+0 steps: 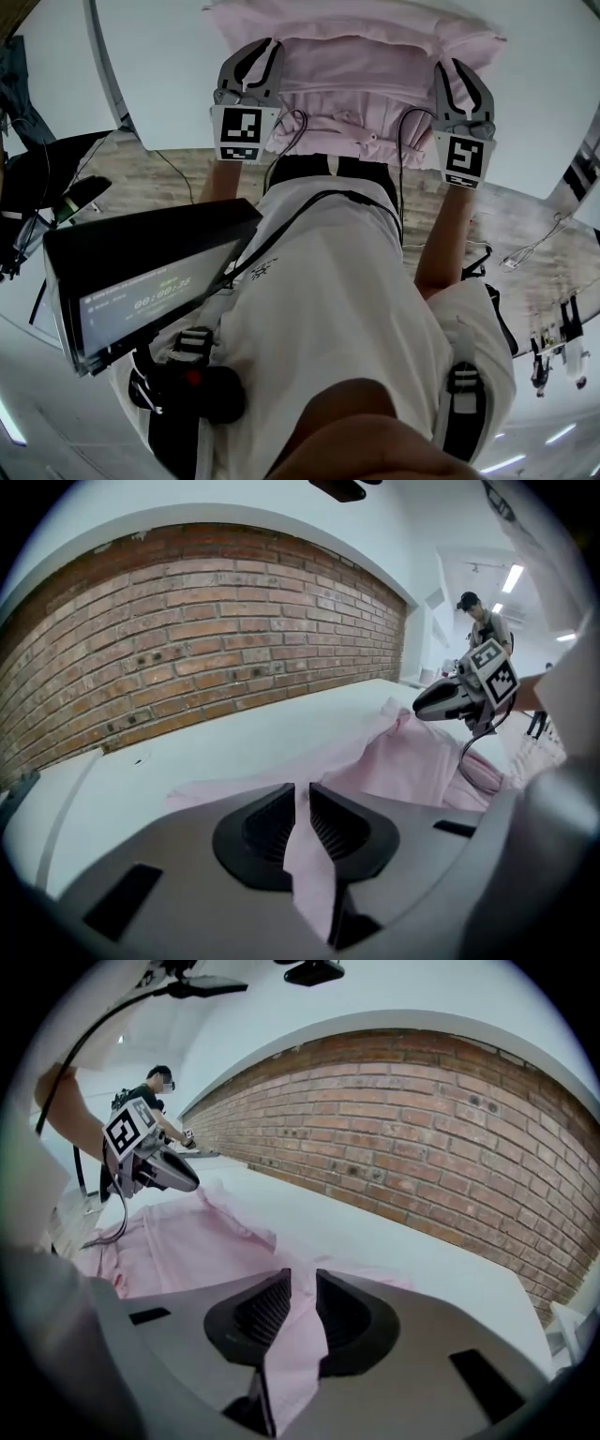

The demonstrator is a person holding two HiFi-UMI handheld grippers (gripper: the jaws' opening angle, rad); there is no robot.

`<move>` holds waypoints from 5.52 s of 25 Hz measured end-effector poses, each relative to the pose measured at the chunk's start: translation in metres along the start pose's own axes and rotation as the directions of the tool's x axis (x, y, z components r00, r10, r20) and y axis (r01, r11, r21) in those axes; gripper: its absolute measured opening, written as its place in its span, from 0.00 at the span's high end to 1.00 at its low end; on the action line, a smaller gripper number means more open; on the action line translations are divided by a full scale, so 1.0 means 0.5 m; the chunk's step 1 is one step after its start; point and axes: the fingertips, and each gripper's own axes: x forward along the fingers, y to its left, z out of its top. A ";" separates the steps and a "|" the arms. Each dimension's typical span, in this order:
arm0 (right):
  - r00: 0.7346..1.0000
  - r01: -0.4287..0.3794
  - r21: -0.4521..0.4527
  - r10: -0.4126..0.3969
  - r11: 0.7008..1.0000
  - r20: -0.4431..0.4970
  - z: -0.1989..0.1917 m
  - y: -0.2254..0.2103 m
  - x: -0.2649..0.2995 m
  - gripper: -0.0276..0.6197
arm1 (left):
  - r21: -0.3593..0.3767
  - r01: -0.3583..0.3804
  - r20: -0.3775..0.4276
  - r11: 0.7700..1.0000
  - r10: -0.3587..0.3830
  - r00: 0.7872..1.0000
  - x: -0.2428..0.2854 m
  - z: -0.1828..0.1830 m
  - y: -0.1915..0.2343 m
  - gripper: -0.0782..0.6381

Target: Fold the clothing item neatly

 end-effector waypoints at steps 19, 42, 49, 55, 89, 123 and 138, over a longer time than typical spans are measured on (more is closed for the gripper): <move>0.984 -0.073 0.092 0.087 0.993 -0.158 0.018 0.076 0.052 0.95 | 0.027 0.084 -0.181 0.996 -0.078 0.980 0.053 0.008 -0.086 0.87; 0.891 -0.295 0.121 0.319 0.948 -0.323 -0.119 0.292 -0.034 0.95 | -0.006 0.172 -0.309 0.985 -0.166 0.936 -0.034 -0.192 -0.265 0.87; 0.918 -0.242 0.096 0.260 0.966 -0.299 -0.095 0.267 -0.003 0.95 | -0.038 0.173 -0.293 0.984 -0.177 0.940 -0.002 -0.165 -0.241 0.87; 0.939 -0.189 0.073 0.202 0.979 -0.278 -0.073 0.238 0.026 0.95 | 0.005 0.158 -0.267 0.987 -0.151 0.952 0.029 -0.132 -0.209 0.87; 0.986 -0.086 -0.026 0.081 0.996 -0.146 0.090 0.076 0.186 0.95 | 0.062 0.050 -0.138 0.997 -0.041 0.990 0.178 0.060 -0.054 0.88; 0.981 -0.194 0.239 0.184 0.951 0.066 0.042 0.067 0.012 0.95 | 0.096 0.208 -0.143 0.973 -0.193 0.971 0.057 -0.013 -0.157 0.89; 0.944 -0.287 0.431 0.176 0.855 0.279 0.086 0.066 -0.062 0.95 | 0.066 0.195 -0.107 0.979 -0.187 0.976 0.050 -0.011 -0.113 0.89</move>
